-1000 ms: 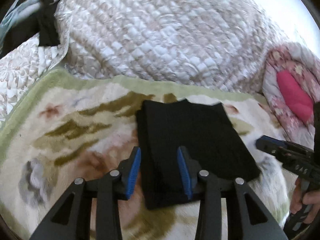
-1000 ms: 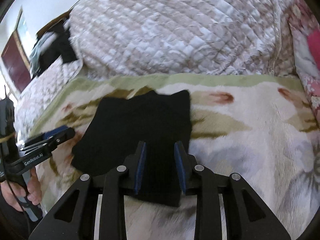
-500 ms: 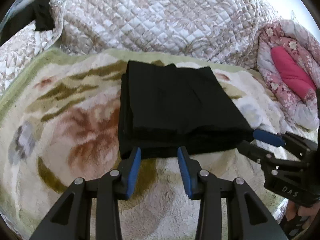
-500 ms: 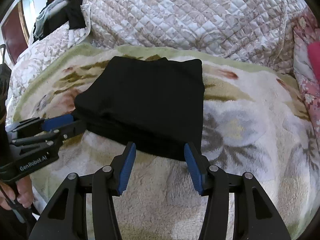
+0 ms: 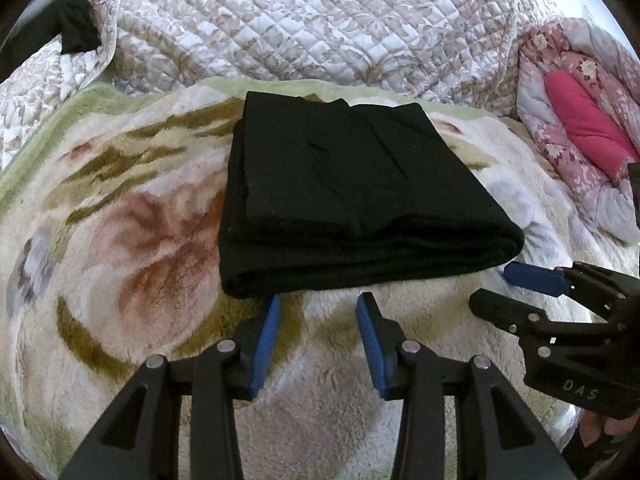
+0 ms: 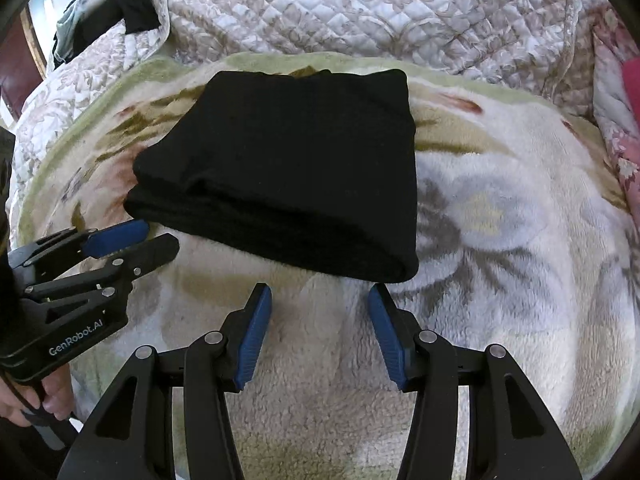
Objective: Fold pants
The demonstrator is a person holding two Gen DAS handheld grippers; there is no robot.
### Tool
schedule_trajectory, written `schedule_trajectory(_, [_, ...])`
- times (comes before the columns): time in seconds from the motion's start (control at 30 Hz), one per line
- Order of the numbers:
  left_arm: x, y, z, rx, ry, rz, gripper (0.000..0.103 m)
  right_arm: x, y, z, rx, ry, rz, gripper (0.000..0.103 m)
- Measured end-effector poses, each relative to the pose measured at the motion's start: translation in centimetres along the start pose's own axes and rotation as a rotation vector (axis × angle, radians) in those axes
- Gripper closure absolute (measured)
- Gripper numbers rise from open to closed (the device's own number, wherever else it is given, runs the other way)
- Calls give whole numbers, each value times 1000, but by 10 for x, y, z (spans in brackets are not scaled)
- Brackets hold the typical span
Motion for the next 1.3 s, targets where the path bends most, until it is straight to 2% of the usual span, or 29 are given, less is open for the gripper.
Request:
schedule_trajectory(0.27, [-3,-5,2,-34,11,-1,49,-3,1,0,4,1,4,50])
schedule_trajectory(0.7, [-5,-9,5,-73,4,-23,46,-4,1,0,6,-3,3,48])
schedule_trajectory(1.3, [-5,-10,5,-64,8,-20,45,-4,1,1,9,-5,8,48])
Point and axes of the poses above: each gripper's, at about its wrist camera, not at the fingertips, and x roughly against the way its jaws point, y to its left, z to its underside, the point moved 8 cm from there along -x, roughly the way its jaws point, and after that the axes turned 11 degrees about z, right-handed, at the moved point
